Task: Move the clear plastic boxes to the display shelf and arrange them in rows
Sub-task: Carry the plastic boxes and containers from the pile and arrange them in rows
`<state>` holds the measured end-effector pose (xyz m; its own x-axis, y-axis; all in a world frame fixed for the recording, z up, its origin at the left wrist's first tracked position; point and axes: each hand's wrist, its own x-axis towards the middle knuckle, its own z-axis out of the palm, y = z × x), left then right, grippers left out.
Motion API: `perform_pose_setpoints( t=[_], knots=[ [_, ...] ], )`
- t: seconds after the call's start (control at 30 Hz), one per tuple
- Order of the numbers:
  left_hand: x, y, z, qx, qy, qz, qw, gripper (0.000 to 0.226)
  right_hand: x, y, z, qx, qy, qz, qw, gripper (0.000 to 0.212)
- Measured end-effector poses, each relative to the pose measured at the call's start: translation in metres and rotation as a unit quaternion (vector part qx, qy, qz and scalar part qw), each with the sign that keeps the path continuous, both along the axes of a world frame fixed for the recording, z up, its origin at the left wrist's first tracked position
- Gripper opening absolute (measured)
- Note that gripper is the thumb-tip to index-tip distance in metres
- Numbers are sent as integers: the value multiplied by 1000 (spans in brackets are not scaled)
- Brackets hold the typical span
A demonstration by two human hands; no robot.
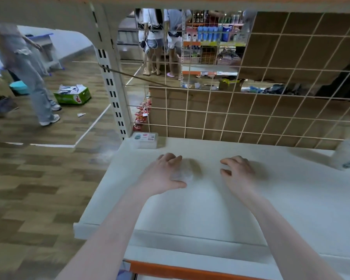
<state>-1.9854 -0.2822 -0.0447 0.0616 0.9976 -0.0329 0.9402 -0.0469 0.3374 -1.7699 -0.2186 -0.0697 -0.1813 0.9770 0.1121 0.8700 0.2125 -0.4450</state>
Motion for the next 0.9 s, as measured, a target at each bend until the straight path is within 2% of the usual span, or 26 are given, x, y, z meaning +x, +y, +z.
perform_pose_setpoints(
  t=[0.1,0.27,0.4,0.6,0.73,0.83,0.9],
  knots=[
    [-2,0,2,23,-20,3,1000,73,1,0,-5,24,25,1,999,27],
    [-9,4,17,-4,-40,9,999,55,3,2,-7,32,40,5,999,25],
    [-9,9,30,-34,-101,37,994,35,4,2,-8,26,44,8,999,24],
    [-10,19,35,4,-149,45,988,24,5,3,-7,17,61,9,998,25],
    [-12,31,31,60,-130,40,989,28,7,3,-8,19,68,13,997,24],
    [-13,38,23,89,-62,21,994,31,7,4,-8,20,72,14,997,24],
    [-9,37,16,77,-35,3,996,37,7,5,-8,23,75,14,997,24]
  ],
)
